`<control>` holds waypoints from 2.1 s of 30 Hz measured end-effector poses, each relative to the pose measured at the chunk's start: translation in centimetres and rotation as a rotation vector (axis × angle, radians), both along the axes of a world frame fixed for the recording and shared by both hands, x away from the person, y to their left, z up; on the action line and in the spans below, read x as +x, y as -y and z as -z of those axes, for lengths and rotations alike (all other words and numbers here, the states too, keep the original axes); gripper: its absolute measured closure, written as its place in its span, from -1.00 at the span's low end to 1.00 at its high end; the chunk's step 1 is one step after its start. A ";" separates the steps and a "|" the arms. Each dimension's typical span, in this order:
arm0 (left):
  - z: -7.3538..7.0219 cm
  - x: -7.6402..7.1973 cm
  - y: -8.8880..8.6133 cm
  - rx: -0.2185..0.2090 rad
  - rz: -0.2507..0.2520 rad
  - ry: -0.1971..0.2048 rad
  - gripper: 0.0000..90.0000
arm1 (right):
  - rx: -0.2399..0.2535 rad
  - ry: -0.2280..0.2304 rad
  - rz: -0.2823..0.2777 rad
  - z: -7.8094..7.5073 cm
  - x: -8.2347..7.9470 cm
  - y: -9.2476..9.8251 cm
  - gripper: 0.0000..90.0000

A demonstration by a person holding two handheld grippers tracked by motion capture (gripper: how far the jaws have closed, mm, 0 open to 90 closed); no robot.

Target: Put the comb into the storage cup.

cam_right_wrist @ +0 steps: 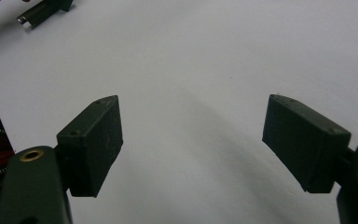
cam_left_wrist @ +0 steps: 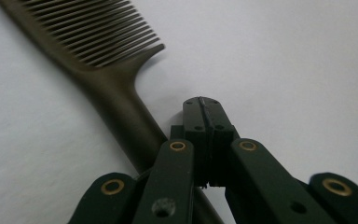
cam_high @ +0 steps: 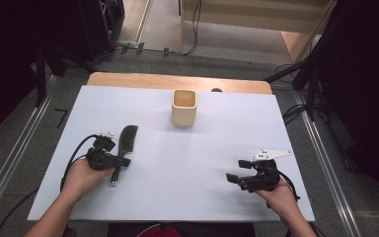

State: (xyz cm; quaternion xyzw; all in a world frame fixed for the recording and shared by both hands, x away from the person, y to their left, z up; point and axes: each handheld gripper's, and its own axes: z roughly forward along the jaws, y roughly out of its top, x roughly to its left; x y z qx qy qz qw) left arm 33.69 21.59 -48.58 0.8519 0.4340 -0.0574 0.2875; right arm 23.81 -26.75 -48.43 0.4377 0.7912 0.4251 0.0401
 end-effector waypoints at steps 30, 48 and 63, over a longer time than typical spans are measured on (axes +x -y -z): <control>-0.2 0.5 -2.2 -0.013 -0.067 0.028 0.96 | -0.002 -0.004 -0.014 0.1 0.3 -0.3 -0.59; -2.6 -2.5 -2.1 -0.179 -0.019 0.165 0.19 | 0.005 0.000 0.000 0.0 0.3 -0.1 -0.59; -3.0 -5.0 -0.7 -0.204 0.060 0.325 -0.35 | 0.007 0.001 0.014 0.0 -0.1 0.4 -0.59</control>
